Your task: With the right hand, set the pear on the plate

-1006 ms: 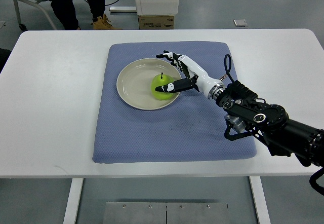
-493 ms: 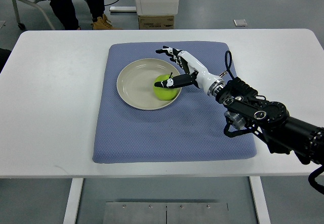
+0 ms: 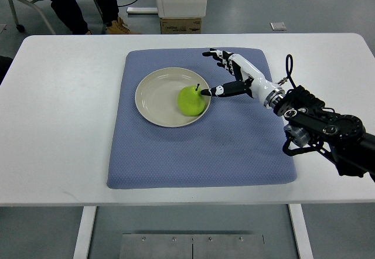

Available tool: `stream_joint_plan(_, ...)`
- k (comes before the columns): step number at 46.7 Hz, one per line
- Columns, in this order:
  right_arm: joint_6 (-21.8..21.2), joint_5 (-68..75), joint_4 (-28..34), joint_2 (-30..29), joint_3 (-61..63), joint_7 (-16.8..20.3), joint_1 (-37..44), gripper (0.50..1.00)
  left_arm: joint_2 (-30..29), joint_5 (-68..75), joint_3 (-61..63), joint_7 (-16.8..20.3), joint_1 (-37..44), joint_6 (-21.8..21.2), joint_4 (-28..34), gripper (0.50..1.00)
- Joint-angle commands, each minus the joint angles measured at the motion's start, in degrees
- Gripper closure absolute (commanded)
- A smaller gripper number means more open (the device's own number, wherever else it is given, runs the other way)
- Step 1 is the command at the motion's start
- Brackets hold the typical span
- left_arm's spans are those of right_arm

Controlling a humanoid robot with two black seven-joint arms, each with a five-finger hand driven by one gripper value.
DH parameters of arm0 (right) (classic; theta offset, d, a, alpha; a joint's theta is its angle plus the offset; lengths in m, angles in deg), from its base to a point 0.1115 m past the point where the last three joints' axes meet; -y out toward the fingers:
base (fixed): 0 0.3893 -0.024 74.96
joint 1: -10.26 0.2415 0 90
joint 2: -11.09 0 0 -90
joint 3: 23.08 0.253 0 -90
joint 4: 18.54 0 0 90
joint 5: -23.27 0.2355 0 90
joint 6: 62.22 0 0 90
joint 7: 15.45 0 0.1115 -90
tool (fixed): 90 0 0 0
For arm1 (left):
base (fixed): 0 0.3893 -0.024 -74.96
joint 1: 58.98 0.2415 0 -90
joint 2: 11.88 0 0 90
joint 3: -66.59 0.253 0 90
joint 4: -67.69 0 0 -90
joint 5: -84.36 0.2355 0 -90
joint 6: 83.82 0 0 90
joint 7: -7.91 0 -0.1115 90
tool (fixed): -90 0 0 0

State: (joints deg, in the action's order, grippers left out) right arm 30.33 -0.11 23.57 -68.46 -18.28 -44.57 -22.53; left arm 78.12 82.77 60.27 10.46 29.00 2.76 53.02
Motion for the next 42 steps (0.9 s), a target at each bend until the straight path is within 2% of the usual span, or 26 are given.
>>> stream_joint_plan(1, 0.0, 0.0, 0.3, 1.7, 1.3, 0.0, -0.7, 0.500, 0.0, 0.0, 0.0, 0.0, 0.0, 0.0, 0.0, 0.500)
stream_joint_plan(11, 0.0, 0.2, -0.6, 4.3, 9.0, 1.1, -3.0, 0.500, 0.0, 0.0, 0.0, 0.0, 0.0, 0.0, 0.0, 0.500)
stream_joint_plan(18, 0.8, 0.3, -4.1, 3.6, 18.8, 5.6, -5.5, 0.500, 0.0, 0.0, 0.0, 0.0, 0.0, 0.0, 0.0, 0.500)
stream_joint_plan(37, 2.1, 0.3, -12.6, -4.1, 31.9, 10.7, -5.7, 0.500, 0.0, 0.0, 0.0, 0.0, 0.0, 0.0, 0.0, 0.500)
stream_joint_plan(42, 3.1, 0.3, -13.4, -6.4, 35.6, 13.3, -5.5, 0.500, 0.0, 0.0, 0.0, 0.0, 0.0, 0.0, 0.0, 0.500)
